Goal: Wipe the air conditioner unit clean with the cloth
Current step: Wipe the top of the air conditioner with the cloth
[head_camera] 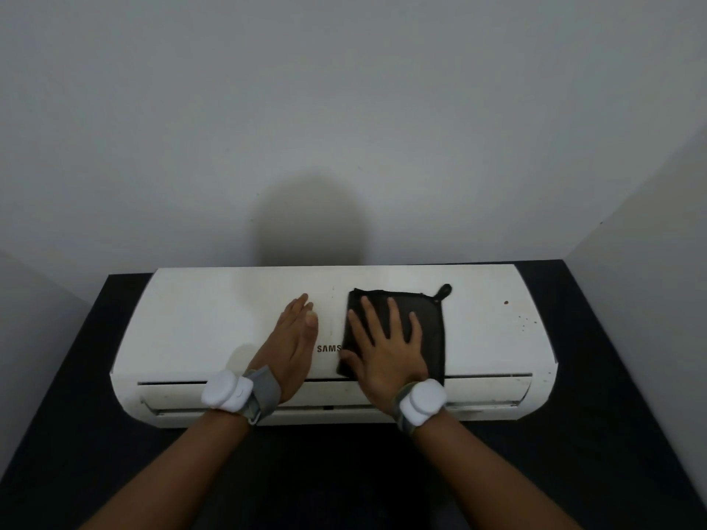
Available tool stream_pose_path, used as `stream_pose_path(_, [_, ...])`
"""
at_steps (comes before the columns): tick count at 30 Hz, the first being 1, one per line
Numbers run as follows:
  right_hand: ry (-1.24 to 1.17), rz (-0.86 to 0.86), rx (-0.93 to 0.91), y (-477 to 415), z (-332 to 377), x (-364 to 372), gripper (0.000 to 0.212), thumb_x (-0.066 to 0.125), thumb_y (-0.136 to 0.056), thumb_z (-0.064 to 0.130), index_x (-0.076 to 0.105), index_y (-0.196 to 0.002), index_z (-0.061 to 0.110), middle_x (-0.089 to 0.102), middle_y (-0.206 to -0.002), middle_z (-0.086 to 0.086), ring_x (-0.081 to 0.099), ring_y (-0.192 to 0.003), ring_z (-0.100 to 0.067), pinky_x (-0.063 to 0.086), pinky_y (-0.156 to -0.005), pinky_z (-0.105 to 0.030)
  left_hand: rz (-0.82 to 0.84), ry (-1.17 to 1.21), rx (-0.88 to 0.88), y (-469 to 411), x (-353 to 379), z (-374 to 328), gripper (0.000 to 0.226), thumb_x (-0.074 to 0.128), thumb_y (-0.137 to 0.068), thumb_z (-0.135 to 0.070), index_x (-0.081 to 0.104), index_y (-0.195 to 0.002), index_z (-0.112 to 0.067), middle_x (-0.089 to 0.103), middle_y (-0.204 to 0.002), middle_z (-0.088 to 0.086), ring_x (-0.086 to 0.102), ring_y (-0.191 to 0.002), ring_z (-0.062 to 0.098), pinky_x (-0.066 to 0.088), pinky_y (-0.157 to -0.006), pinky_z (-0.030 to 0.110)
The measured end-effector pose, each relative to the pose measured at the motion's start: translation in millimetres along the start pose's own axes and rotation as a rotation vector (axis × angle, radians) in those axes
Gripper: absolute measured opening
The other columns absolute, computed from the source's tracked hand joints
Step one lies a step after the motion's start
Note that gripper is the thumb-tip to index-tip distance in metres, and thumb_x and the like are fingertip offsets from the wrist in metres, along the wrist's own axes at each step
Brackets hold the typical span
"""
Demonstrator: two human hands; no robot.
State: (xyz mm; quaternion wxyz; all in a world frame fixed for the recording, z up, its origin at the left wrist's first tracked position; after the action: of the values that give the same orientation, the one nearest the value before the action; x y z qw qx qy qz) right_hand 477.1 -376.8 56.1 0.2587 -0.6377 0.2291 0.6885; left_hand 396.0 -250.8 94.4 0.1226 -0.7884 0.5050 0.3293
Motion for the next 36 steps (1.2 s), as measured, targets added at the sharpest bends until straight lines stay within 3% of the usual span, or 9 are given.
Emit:
stream_pose_path(6, [-0.026,0.042,-0.17,-18,70,10,0.071,0.017,-0.092,0.065,0.025,-0.149,0.024,0.019,-0.159,-0.007,0.021,-0.141,-0.043,0.021,-0.107,-0.066,-0.065,0.048,0.001,6,-16,16,0.066,0.014,-0.091,-0.052,0.025,-0.146,-0.018,0.019,-0.156,-0.002,0.015,-0.143,0.011,0.014,-0.119,0.034])
stream_pose_path(9, [-0.011,0.02,-0.183,-19,74,10,0.072,0.023,-0.09,0.067,0.029,-0.148,0.023,0.025,-0.157,-0.007,0.025,-0.141,-0.04,0.023,-0.107,-0.063,-0.072,0.061,-0.029,7,-17,23,0.066,0.014,-0.091,-0.054,0.024,-0.147,-0.018,0.02,-0.156,-0.002,0.017,-0.143,0.013,0.017,-0.118,0.04])
stream_pose_path(14, [0.011,0.038,-0.262,-15,55,11,0.076,0.024,-0.089,0.069,0.036,-0.145,0.02,0.031,-0.154,-0.006,0.028,-0.142,-0.029,0.029,-0.11,-0.054,-0.077,0.047,-0.014,6,-14,16,0.077,0.01,-0.087,-0.061,0.024,-0.146,-0.014,0.018,-0.156,-0.001,0.014,-0.143,0.012,0.012,-0.119,0.034])
stream_pose_path(17, [-0.008,0.004,-0.289,-7,32,6,0.071,0.023,-0.091,0.068,0.034,-0.146,0.024,0.027,-0.156,-0.002,0.023,-0.144,-0.027,0.023,-0.113,-0.053,-0.028,0.011,0.013,5,-5,8,0.068,0.01,-0.093,-0.055,0.02,-0.147,-0.014,0.013,-0.157,-0.002,0.007,-0.143,0.007,0.006,-0.117,0.025])
stream_pose_path(21, [-0.042,-0.04,-0.195,9,-19,-2,0.07,0.023,-0.091,0.072,0.027,-0.148,0.032,0.021,-0.158,0.005,0.013,-0.147,-0.023,0.012,-0.116,-0.049,0.057,-0.073,0.054,4,14,-6,0.07,0.011,-0.088,-0.052,0.015,-0.148,-0.016,0.007,-0.157,-0.006,0.0,-0.136,-0.004,0.0,-0.111,0.017])
stream_pose_path(26, [-0.044,-0.032,-0.05,20,-76,-7,0.067,0.018,-0.092,0.072,0.018,-0.149,0.038,0.01,-0.159,0.015,0.002,-0.148,-0.02,0.005,-0.118,-0.048,0.112,-0.122,0.1,6,29,-18,0.073,0.012,-0.087,-0.055,0.016,-0.148,-0.015,0.006,-0.157,-0.006,-0.002,-0.136,-0.005,-0.002,-0.111,0.016])
stream_pose_path(30, [-0.057,-0.018,0.091,9,-101,-6,0.074,0.006,-0.092,0.069,0.007,-0.152,0.026,-0.006,-0.161,0.004,-0.003,-0.147,-0.017,0.001,-0.119,-0.043,0.168,-0.265,0.136,3,43,-19,0.069,0.018,-0.093,-0.053,0.013,-0.148,-0.012,0.001,-0.158,-0.003,-0.004,-0.141,0.003,-0.004,-0.112,0.018])
stream_pose_path(36, [-0.107,0.021,0.108,-19,-116,-6,0.078,-0.001,-0.085,0.073,0.011,-0.151,0.033,0.001,-0.161,0.005,-0.003,-0.147,-0.017,-0.004,-0.118,-0.045,0.115,-0.433,0.281,-1,54,-24,0.06,0.033,-0.098,-0.039,0.017,-0.146,-0.007,0.003,-0.158,0.006,0.0,-0.145,0.018,-0.004,-0.114,0.02])
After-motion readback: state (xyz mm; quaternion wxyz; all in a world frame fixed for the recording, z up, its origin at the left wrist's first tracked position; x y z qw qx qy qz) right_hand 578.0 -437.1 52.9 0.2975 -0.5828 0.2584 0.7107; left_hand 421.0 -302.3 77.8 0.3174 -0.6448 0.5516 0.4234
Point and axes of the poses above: each hand's wrist, its own y-axis away from the middle knuckle, its own x-axis out of the palm, z = x × y, the point moved 7 cm from there along -y, towards the middle knuckle
